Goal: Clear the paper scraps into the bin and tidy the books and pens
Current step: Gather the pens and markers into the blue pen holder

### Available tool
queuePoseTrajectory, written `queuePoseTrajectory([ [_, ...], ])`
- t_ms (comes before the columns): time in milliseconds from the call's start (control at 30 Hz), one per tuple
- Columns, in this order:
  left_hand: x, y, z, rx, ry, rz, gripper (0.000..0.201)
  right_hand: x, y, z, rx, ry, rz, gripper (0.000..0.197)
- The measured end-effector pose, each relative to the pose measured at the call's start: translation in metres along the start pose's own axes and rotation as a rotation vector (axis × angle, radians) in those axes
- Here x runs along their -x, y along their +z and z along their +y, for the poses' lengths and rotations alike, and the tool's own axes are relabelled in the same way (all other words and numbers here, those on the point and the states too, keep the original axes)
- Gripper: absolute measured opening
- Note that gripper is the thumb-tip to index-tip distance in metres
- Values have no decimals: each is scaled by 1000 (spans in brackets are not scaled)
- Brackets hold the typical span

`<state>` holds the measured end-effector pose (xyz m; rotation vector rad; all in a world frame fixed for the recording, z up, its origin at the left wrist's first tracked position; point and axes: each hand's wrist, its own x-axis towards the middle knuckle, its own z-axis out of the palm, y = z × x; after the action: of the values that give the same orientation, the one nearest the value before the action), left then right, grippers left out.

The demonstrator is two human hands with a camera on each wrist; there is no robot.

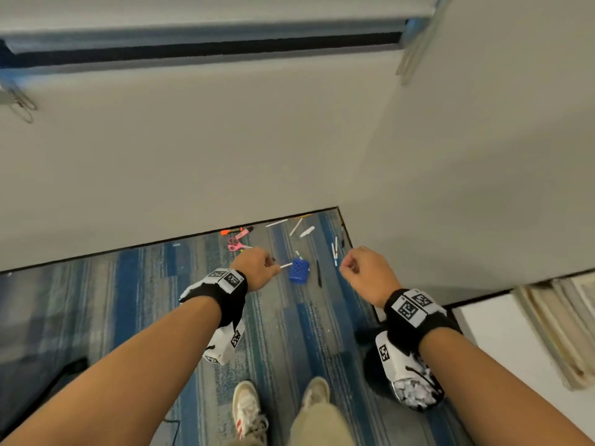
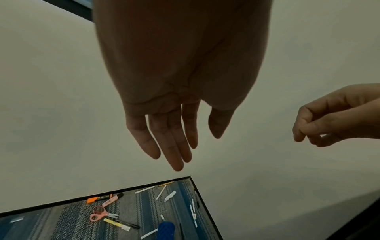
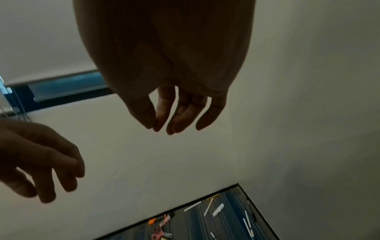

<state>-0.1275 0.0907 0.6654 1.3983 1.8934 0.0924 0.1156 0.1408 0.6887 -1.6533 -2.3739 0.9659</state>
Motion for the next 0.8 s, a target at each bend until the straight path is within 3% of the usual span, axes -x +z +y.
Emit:
queuePoseTrajectory([
  [200,-67,-2,-30,-50,1,-49,26,-69,29,25,51,89,-219,9],
  [333,-152,15,-56,-80,-9,-49,24,-143,73,68,51,151,-287,13],
  [567,-318,144,-155,-94,-51,-87,19,-260,232,189,114,221,-389,15],
  [667,-384,216,-196,-93,21,-95,19,-301,311,243,173,215,-410,37],
  [800,-463,302,-243,-178,118,-69,19,-350,397,305,148,207,-362,88],
])
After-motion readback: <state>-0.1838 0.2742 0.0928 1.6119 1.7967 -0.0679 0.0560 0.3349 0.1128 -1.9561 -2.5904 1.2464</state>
